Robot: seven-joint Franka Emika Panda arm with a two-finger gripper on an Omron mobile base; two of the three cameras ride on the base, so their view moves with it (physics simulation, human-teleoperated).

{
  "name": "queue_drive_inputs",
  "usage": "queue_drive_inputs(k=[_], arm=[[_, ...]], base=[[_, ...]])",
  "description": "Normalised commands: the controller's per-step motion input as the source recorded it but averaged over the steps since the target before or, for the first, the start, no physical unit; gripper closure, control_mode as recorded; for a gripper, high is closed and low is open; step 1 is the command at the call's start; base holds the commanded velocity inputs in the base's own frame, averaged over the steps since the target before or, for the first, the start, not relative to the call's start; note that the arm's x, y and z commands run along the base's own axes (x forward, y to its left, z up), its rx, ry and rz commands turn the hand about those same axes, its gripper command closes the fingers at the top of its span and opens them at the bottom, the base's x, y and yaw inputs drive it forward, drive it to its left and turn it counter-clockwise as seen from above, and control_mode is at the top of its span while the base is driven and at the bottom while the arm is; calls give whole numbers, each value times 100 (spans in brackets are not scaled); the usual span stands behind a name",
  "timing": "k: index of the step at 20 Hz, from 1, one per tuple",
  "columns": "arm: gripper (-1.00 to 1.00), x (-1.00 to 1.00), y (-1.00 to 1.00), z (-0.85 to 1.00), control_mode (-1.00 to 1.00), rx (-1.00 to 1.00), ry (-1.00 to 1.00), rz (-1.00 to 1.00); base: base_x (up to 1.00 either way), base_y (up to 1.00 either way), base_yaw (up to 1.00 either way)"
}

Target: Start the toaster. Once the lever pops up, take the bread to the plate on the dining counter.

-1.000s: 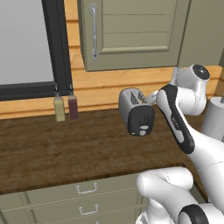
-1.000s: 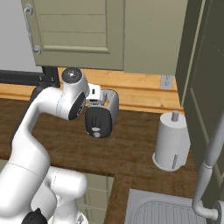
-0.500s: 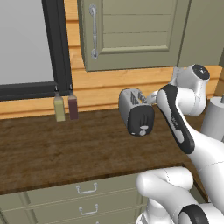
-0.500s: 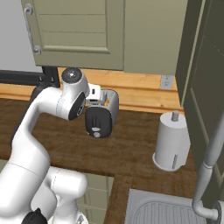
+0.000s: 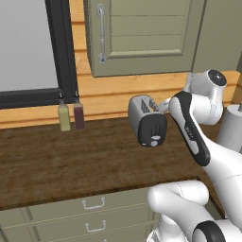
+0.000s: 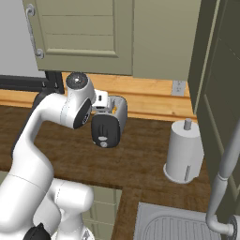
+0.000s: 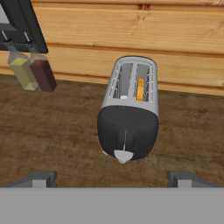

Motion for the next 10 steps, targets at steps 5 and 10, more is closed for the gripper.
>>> queue_drive_inputs(k=[5,10], arm=[[-100,0,0,0,-100,0,0,0],[-100,0,0,0,-100,0,0,0]], base=[[0,0,0],[0,0,0]])
